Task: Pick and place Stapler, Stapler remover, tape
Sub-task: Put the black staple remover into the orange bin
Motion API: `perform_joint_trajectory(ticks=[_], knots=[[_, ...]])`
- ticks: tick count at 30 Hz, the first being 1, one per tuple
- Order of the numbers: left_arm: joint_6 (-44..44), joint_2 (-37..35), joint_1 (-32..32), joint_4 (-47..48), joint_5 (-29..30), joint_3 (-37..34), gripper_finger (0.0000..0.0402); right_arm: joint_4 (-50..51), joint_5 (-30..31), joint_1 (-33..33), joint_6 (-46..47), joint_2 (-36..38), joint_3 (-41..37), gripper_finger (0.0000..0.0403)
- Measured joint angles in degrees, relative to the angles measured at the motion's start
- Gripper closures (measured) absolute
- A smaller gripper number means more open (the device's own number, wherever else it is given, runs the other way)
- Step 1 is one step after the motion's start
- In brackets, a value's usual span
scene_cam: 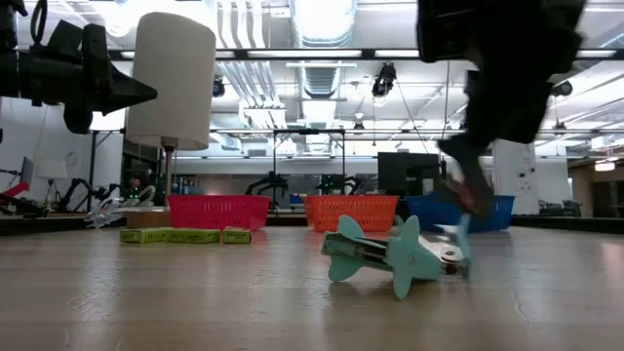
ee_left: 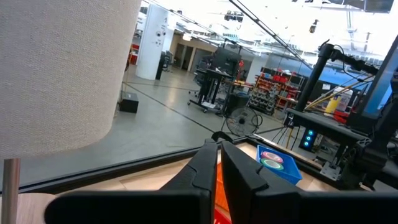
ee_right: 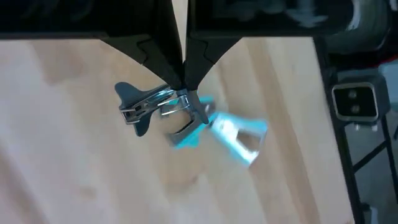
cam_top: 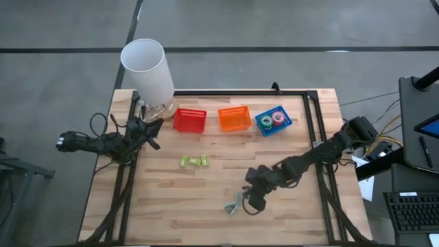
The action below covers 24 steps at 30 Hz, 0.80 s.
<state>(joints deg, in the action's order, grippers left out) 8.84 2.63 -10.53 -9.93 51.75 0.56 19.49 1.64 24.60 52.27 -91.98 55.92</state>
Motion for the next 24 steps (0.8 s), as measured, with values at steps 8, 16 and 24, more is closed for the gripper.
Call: perform_joint_trajectory(ticks=[8, 16, 24], knots=[[0.0, 0.0, 0.0, 0.0, 0.0, 0.0, 0.0376, 0.1, 0.0, -6.8, -7.3, 2.1, 0.0, 0.0394], [0.0, 0.0, 0.0, 0.0, 0.0, 0.0, 0.0378, 0.1, 0.0, -14.8, -13.8, 2.5, 0.0, 0.0394], [0.0, 0.0, 0.0, 0.0, 0.0, 0.0, 0.0378, 0.0, 0.0, -23.4, -19.7, 2.5, 0.0, 0.0394]])
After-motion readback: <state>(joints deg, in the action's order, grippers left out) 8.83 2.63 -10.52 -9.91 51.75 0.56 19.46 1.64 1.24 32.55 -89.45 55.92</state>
